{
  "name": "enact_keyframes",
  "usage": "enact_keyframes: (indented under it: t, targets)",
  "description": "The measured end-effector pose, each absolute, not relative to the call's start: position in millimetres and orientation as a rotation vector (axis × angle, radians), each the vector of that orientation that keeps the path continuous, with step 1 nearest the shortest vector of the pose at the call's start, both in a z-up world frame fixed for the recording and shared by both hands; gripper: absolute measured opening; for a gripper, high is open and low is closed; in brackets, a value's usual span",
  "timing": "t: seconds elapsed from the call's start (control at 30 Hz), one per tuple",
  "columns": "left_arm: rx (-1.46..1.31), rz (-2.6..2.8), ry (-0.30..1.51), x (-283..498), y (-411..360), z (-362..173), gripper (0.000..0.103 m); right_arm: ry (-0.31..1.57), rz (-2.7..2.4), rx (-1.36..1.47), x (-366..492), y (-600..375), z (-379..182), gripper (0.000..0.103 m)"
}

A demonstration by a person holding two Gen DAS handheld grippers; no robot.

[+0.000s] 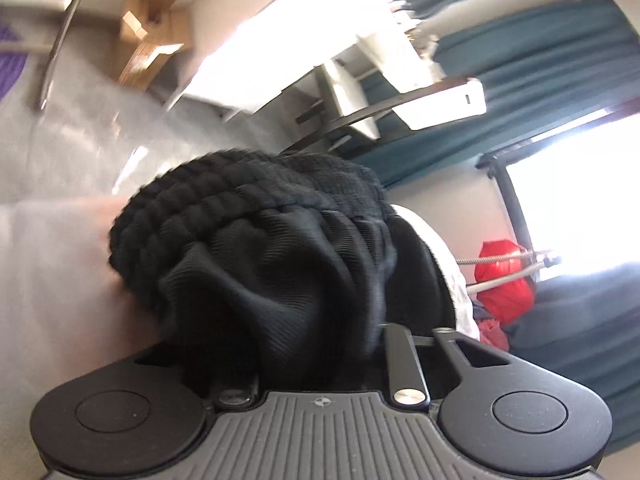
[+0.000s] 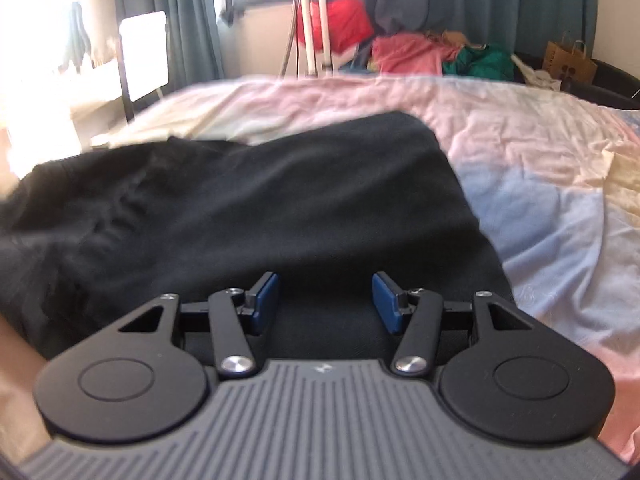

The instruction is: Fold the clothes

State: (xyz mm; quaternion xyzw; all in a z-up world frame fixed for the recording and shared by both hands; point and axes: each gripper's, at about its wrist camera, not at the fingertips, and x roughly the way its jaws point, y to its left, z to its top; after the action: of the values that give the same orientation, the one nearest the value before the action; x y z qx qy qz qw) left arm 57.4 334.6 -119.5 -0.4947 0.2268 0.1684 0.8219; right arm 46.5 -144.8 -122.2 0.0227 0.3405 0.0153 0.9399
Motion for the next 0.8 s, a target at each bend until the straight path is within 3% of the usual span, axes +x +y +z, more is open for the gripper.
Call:
enact_keyframes:
  t: [0.2, 0.4, 0.57, 0.7, 0.8]
  targets:
    - [-0.649, 0.365, 0.38, 61.0, 273.0, -67.4, 0.007, 0.731, 0.017, -0.026, 50.2, -135.0, -124.9, 0.055]
    - [-0.377, 0.341, 0.241, 56.8, 175.0, -1.1, 0.006, 0.703, 0.02, 0.18, 41.8, -173.3, -100.6, 0.055]
    - [-0.18, 0.27, 0.112, 61.6, 50.6, 44.1, 0.006, 0.6, -0.031, 0.34, 25.0, -221.9, -69.3, 0.055]
    - [-0.007, 0.198, 0.02, 74.9, -69.8, 52.2, 0.006, 0.514, -0.108, 0.435, 13.7, -272.4, -51.7, 0.055]
    - [0.102, 0.127, 0.008, 79.2, -149.2, 27.9, 0.006, 0.463, -0.179, 0.502, 7.5, -310.4, -45.6, 0.056]
